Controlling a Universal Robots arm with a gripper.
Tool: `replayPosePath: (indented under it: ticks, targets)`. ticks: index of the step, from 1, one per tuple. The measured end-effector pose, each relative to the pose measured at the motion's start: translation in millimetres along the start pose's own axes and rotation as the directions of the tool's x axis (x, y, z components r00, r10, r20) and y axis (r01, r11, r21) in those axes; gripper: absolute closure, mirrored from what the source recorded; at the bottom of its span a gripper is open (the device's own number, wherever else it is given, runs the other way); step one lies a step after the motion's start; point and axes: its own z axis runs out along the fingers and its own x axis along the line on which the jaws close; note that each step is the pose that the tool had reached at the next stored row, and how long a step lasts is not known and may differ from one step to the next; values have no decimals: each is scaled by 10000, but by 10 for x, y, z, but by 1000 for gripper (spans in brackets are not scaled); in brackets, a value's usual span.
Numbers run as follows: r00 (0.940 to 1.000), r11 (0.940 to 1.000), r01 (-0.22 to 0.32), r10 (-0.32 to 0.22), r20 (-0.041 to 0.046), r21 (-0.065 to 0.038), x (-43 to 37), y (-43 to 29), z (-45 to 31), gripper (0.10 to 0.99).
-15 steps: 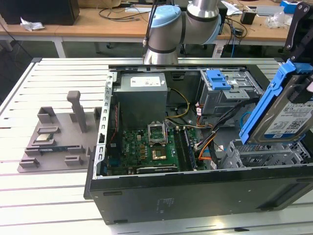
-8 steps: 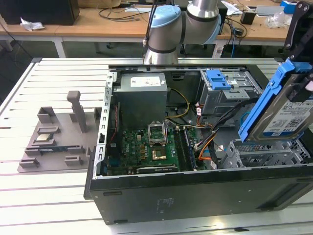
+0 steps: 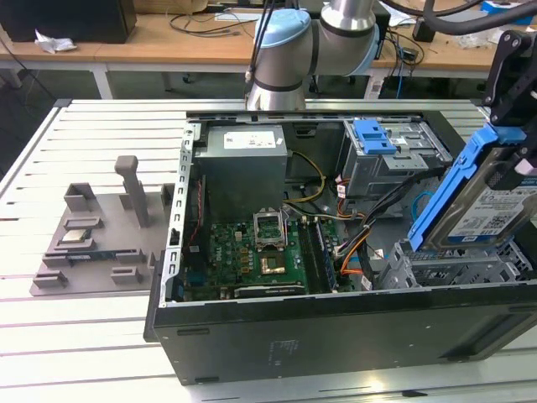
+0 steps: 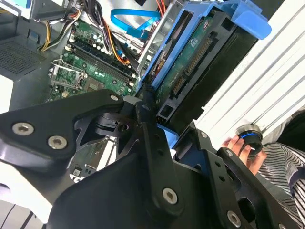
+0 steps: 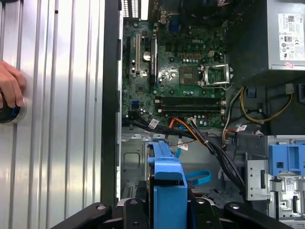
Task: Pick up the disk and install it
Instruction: 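Insert the disk into the insertion slot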
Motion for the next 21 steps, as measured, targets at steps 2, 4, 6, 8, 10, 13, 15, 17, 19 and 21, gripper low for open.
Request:
replayPosePath:
  ticks: [2,4,6,8,10,13,15,17,19,21]
  targets:
    - [10000,10000,2,-2,1,-1,-10,-3,18,718]
    - [10000,10000,2,-2,1,-1,-14,-4,44,718]
    - [10000,10000,2,-2,-3,-1,-18,-6,67,718]
    - [10000,10000,2,-2,-5,-1,-29,-10,101,718]
    - [10000,10000,2,-2,-3,0,-36,-15,120,718]
    - [10000,10000,1,-1,-9,-1,-41,-21,152,718]
    - [10000,10000,1,-1,-13,-1,-39,-24,198,718]
    - [10000,10000,1,-1,-13,-1,-37,-27,236,718]
    - [10000,10000,2,-2,-12,-1,-35,-31,283,718]
    - [10000,10000,1,-1,-13,-1,-35,-32,309,718]
